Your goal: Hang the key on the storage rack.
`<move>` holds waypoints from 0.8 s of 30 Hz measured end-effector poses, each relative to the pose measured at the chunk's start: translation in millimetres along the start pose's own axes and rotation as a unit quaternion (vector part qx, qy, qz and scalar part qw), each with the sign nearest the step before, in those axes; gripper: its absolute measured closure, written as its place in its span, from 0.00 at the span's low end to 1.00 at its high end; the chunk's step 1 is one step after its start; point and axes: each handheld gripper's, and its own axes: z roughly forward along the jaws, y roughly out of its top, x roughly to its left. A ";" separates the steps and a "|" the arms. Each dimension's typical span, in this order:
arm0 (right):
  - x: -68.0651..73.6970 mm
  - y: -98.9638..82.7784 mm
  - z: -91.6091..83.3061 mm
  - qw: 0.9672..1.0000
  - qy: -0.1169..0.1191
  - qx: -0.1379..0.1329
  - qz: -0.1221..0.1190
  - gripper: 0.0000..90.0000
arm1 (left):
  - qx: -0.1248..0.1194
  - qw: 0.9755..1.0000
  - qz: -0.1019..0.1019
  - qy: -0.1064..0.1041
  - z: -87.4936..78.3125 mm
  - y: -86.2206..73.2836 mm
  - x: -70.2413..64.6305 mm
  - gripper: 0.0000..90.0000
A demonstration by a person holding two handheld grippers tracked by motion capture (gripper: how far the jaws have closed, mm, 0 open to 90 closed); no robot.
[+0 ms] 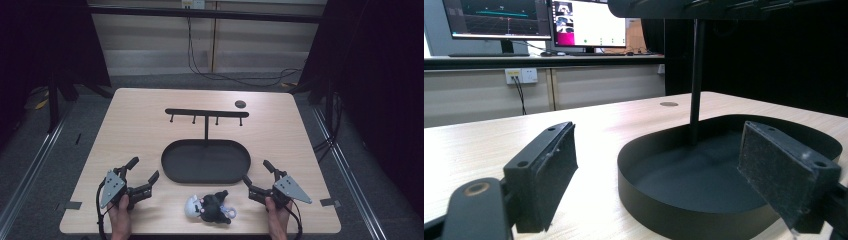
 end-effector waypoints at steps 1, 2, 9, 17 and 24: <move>-0.2 0.3 0.6 1.000 0.000 0.003 -0.001 0.15 | 0.000 1.000 0.000 0.000 0.0 0.0 0.0 0.17; -0.1 0.4 0.8 1.000 0.003 0.005 0.001 0.15 | 0.000 1.000 -0.001 0.000 0.1 0.0 -0.1 0.17; 2.4 5.1 2.5 0.999 0.017 0.031 0.010 0.17 | 0.000 1.000 -0.001 0.000 0.1 0.0 -0.1 0.17; 11.1 20.0 7.2 0.996 0.037 0.082 -0.004 0.27 | 0.001 1.000 0.002 -0.001 -0.2 0.0 0.3 0.17; 10.7 34.3 11.6 0.993 0.057 0.108 -0.007 0.37 | 0.001 1.000 0.001 -0.001 -0.2 0.0 0.2 0.17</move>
